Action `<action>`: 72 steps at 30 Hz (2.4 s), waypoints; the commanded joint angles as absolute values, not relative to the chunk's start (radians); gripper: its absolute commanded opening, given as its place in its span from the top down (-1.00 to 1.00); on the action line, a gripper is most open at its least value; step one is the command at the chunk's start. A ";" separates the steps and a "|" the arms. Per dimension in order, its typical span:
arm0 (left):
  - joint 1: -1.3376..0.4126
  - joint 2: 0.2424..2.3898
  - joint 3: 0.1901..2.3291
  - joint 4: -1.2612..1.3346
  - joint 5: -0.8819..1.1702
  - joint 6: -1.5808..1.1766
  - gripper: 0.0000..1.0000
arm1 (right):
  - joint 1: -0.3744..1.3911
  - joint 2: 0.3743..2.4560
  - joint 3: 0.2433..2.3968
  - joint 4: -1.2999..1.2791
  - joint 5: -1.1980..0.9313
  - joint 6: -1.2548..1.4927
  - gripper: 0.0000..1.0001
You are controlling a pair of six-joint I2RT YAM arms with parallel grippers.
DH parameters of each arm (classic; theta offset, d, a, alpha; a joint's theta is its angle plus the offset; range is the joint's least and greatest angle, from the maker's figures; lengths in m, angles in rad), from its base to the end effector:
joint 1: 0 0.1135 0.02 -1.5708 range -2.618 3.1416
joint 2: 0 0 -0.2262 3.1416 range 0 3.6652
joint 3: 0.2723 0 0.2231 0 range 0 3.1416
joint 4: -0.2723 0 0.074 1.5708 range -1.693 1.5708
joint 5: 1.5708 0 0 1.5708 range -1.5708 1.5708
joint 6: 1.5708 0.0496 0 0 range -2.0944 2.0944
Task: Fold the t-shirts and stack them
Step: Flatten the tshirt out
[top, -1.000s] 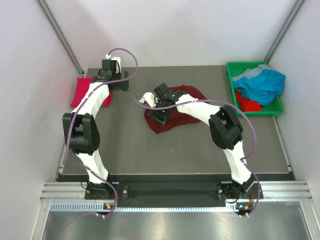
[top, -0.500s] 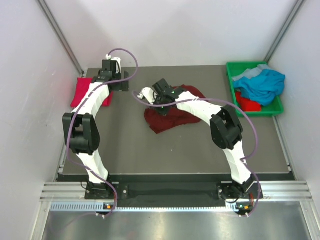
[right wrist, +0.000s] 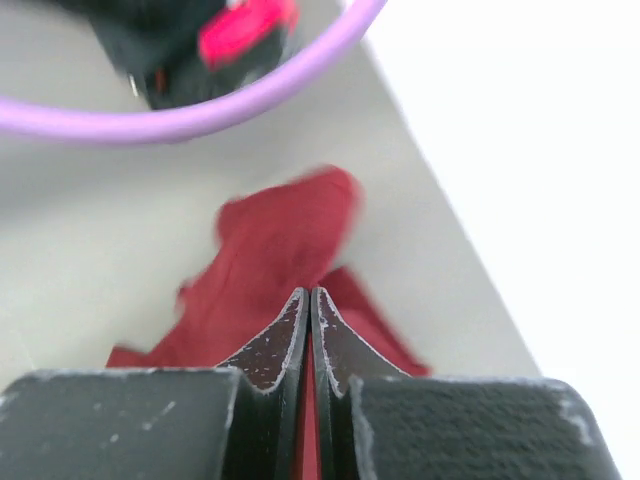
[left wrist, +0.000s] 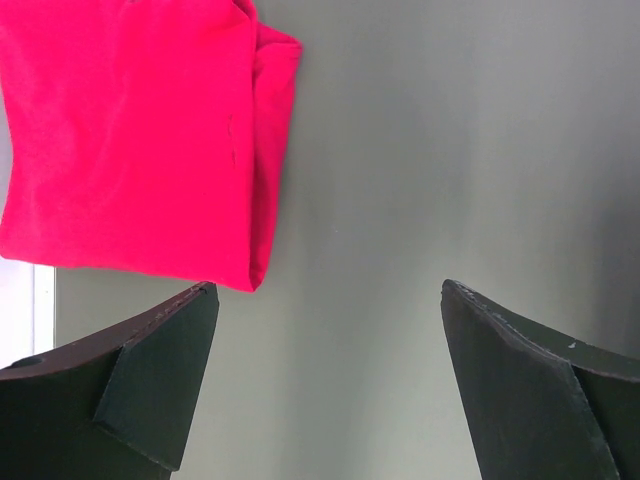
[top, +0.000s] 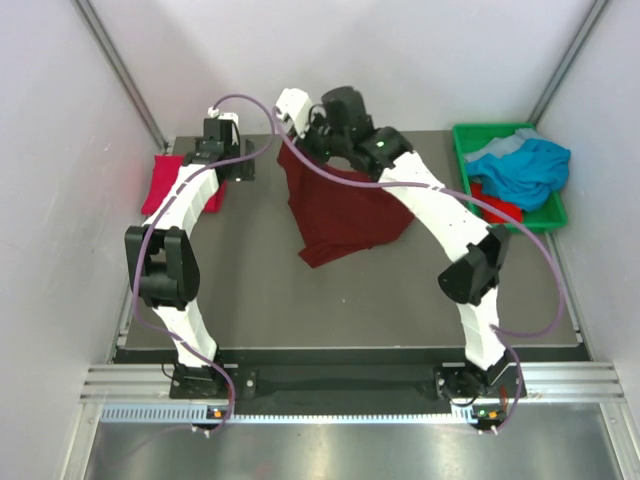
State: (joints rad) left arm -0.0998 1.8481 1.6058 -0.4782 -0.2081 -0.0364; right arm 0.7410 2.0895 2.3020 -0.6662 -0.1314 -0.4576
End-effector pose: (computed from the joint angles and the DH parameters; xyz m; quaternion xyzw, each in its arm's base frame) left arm 0.3960 -0.0294 0.2569 -0.0141 0.9070 0.0665 0.4157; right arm 0.3204 0.3020 0.3599 -0.5060 0.6791 0.1298 0.5157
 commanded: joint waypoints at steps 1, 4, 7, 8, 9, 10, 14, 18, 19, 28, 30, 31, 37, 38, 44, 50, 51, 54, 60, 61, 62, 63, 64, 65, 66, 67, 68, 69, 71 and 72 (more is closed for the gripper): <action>-0.100 1.825 1.663 -0.440 -0.229 -0.055 -0.95 | 0.736 1.947 2.346 -0.601 -0.143 -0.503 1.00; -0.100 1.829 1.672 -0.443 -0.221 -0.054 -0.95 | 0.697 1.850 2.232 -0.595 -0.124 -0.497 1.00; -0.100 1.829 1.664 -0.443 -0.221 -0.054 -0.95 | 0.617 1.734 2.070 -0.603 -0.109 -0.482 1.00; -0.100 1.832 1.663 -0.443 -0.219 -0.055 -0.95 | 0.576 1.673 2.025 -0.609 -0.103 -0.483 1.00; -0.100 1.832 1.657 -0.443 -0.218 -0.058 -0.95 | 0.552 1.642 1.931 -0.612 -0.094 -0.489 1.00; -0.100 1.832 1.655 -0.443 -0.212 -0.063 -0.95 | 0.529 1.609 1.880 -0.626 -0.084 -0.492 1.00; -0.100 1.841 1.660 -0.446 -0.199 -0.066 -0.95 | 0.420 1.450 1.625 -0.702 -0.084 -0.509 1.00; -0.100 1.861 1.690 -0.451 -0.195 -0.067 -0.95 | 0.361 1.336 1.323 -0.719 -0.077 -0.514 1.00; -0.100 1.868 1.693 -0.453 -0.193 -0.069 -0.95 | 0.342 1.321 1.290 -0.722 -0.075 -0.511 1.00; -0.103 1.882 1.701 -0.457 -0.176 -0.072 -0.94 | 0.322 1.334 1.293 -0.660 -0.080 -0.462 -0.14; -0.103 1.882 1.698 -0.457 -0.173 -0.074 -0.94 | 0.342 1.403 1.383 -0.647 -0.106 -0.454 -0.15; -0.106 1.882 1.697 -0.457 -0.173 -0.074 -0.94 | 0.365 1.429 1.409 -0.640 -0.123 -0.450 -0.15; -0.117 1.865 1.687 -0.456 -0.176 -0.069 -0.94 | 0.457 1.658 1.551 -0.555 -0.204 -0.439 -0.03; -0.115 1.862 1.683 -0.454 -0.181 -0.068 -0.94 | 0.480 1.711 1.566 -0.546 -0.212 -0.437 -0.02; -0.117 1.827 1.652 -0.448 -0.199 -0.049 -0.94 | 0.569 1.882 1.664 -0.509 -0.250 -0.428 0.01; -0.115 1.810 1.641 -0.445 -0.227 -0.029 -0.94 | 0.592 1.884 1.654 -0.522 -0.267 -0.422 0.04; -0.114 1.812 1.641 -0.443 -0.229 -0.029 -0.94 | 0.595 1.873 1.628 -0.528 -0.265 -0.419 0.04; -0.114 1.821 1.647 -0.442 -0.229 -0.031 -0.94 | 0.627 1.826 1.536 -0.535 -0.252 -0.436 0.04; -0.114 1.851 1.669 -0.442 -0.241 -0.028 -0.94 | 0.745 1.663 1.198 -0.341 -0.108 -0.506 0.07; -0.114 1.853 1.670 -0.442 -0.241 -0.028 -0.94 | 0.755 1.643 1.172 -0.319 -0.088 -0.499 0.07; -0.114 1.855 1.677 -0.445 -0.239 -0.026 -0.94 | 0.759 1.620 1.143 -0.305 -0.074 -0.476 0.07; -0.114 1.856 1.678 -0.448 -0.236 -0.026 -0.94 | 0.764 1.609 1.132 -0.281 -0.048 -0.466 0.07; -0.114 1.858 1.681 -0.446 -0.233 -0.026 -0.94 | 0.778 1.600 1.124 -0.272 -0.038 -0.457 0.07; -0.114 1.858 1.681 -0.446 -0.230 -0.028 -0.94 | 0.788 1.583 1.115 -0.264 -0.028 -0.440 0.08; -0.114 1.855 1.675 -0.440 -0.229 -0.028 -0.94 | 0.798 1.579 1.103 -0.246 -0.017 -0.434 0.07; -0.114 1.855 1.672 -0.437 -0.230 -0.029 -0.94 | 0.819 1.574 1.097 -0.238 0.021 -0.430 0.07; -0.112 1.852 1.664 -0.436 -0.233 -0.029 -0.94 | 0.827 1.572 1.088 -0.232 0.032 -0.433 0.07; -0.112 1.845 1.658 -0.431 -0.238 -0.031 -0.94 | 0.834 1.572 1.078 -0.206 0.061 -0.436 0.07; -0.110 1.838 1.640 -0.431 -0.232 -0.035 -0.94 | 0.850 1.588 1.060 -0.177 0.081 -0.462 0.09; -0.109 1.826 1.629 -0.431 -0.223 -0.035 -0.94 | 0.853 1.595 1.055 -0.167 0.086 -0.466 0.10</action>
State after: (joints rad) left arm -0.1127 1.8740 1.6466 -0.4717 -0.2253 -0.0319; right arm 0.8211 1.6154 1.0744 -0.2771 0.0185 -0.4522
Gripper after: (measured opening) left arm 0.972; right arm 0.457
